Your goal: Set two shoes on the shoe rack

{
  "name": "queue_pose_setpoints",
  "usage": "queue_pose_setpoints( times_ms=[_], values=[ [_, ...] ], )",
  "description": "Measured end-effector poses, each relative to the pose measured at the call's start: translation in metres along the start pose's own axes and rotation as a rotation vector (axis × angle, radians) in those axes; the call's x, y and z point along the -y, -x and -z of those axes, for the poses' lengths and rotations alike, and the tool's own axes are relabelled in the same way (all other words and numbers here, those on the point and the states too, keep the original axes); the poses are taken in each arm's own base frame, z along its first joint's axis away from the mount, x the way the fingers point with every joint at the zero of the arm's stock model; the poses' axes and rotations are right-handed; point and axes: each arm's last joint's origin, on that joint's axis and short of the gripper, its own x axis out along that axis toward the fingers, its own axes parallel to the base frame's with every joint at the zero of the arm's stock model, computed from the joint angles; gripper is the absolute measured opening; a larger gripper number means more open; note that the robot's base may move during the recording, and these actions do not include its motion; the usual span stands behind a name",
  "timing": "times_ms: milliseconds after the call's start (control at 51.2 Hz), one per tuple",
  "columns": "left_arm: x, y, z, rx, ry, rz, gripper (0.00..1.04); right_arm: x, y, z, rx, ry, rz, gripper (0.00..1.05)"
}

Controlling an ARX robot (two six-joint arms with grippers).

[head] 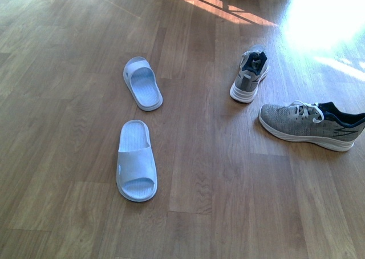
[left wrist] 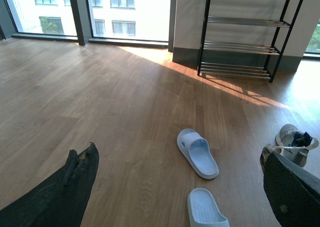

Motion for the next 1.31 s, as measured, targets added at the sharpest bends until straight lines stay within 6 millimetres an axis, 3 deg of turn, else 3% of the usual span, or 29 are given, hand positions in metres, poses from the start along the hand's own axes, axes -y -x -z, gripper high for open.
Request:
queue_pose_setpoints(
  times_ms=[1307],
  values=[
    [0.0000,0.0000,0.0000,0.000,0.000,0.000,0.95,0.0000,0.0000,0.0000,0.000,0.000,0.000,0.96]
  ],
)
